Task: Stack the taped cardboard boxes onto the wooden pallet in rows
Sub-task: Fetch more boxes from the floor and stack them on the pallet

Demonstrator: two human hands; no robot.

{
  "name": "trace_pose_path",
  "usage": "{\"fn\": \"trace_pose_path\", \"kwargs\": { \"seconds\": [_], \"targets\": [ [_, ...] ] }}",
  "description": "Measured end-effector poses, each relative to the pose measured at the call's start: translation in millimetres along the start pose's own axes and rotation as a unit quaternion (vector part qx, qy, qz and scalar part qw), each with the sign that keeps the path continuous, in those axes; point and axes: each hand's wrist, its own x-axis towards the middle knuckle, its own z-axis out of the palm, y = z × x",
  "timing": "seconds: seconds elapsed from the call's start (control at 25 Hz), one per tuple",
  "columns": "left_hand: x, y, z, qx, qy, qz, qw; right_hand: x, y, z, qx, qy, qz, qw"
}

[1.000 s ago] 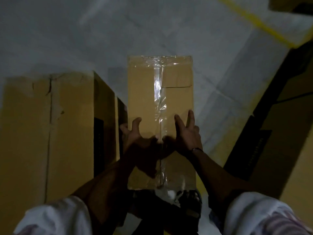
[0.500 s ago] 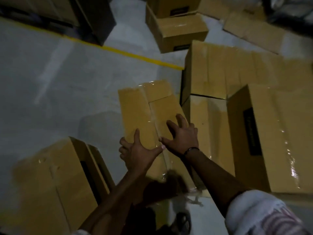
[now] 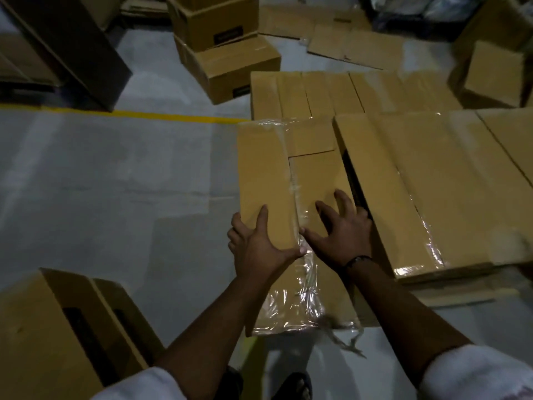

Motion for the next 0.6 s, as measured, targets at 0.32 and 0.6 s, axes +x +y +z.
{"fn": "trace_pose_path", "kwargs": {
  "seconds": [0.32,0.6],
  "targets": [
    [37,15,78,0.04,-0.003,0.018,0.999,36,86,38,0.001,-0.08,-0.028,0.996],
    [40,9,88,0.092,-0.043,0.038,0.994,18,89,52,-0.045,-0.132,-0.036,0.99]
  ]
}}
